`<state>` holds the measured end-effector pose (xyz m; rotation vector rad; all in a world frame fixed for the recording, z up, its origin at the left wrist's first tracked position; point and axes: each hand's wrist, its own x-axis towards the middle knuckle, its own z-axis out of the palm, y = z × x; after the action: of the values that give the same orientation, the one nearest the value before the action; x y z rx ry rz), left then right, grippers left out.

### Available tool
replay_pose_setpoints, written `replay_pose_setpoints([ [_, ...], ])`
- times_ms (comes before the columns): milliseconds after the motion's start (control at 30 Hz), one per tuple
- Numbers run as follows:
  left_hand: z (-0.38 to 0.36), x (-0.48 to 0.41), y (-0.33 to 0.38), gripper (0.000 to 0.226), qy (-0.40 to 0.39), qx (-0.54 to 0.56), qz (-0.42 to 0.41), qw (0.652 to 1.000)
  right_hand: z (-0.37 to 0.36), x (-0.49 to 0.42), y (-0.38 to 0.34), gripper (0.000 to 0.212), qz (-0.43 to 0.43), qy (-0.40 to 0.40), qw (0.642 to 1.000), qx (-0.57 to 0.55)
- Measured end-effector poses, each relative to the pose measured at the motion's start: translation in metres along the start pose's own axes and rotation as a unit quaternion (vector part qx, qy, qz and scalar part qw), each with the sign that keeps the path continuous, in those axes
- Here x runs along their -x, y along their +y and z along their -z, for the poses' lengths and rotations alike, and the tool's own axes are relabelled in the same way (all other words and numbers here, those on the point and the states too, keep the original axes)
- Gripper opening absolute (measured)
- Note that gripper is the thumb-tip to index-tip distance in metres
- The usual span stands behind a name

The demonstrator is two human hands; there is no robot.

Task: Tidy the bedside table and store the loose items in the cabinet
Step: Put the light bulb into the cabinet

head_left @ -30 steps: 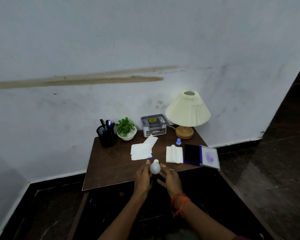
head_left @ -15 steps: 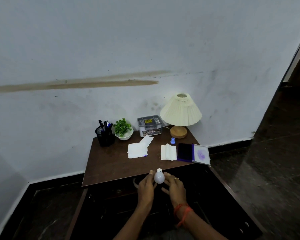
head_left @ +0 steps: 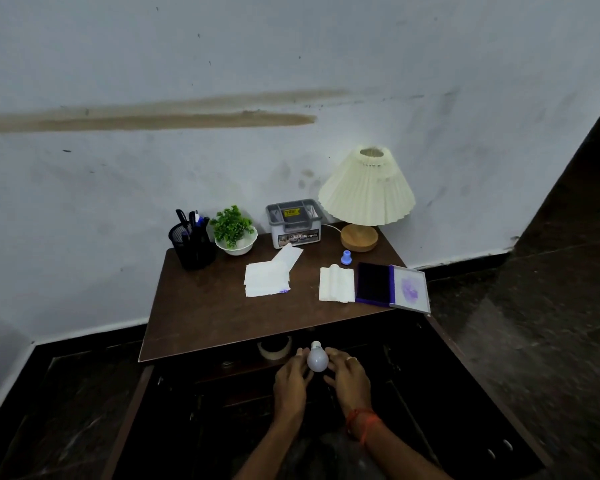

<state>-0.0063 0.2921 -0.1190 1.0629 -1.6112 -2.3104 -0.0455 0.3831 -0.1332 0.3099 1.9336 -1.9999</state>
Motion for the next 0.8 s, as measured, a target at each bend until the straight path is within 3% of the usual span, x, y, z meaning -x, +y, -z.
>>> replay_pose_setpoints([
  [267,-0.006,-0.059,-0.019,0.023,0.017,-0.027,0.013,0.999,-0.013,-0.056,0.024,0.025,-0.050,0.012,0.997,0.049],
  [400,-0.006,-0.095,-0.037,0.040,0.047,-0.068,0.030,0.996,-0.019,-0.086,0.041,0.026,-0.067,0.020,0.994,0.086],
  [633,-0.009,-0.131,-0.043,0.016,0.063,-0.068,0.062,0.994,-0.029,-0.128,0.067,0.030,-0.107,0.024,0.989,0.101],
  [800,-0.010,-0.142,-0.046,0.042,0.074,-0.073,0.079,0.991,-0.040,-0.124,0.046,0.034,-0.131,0.036,0.985,0.110],
])
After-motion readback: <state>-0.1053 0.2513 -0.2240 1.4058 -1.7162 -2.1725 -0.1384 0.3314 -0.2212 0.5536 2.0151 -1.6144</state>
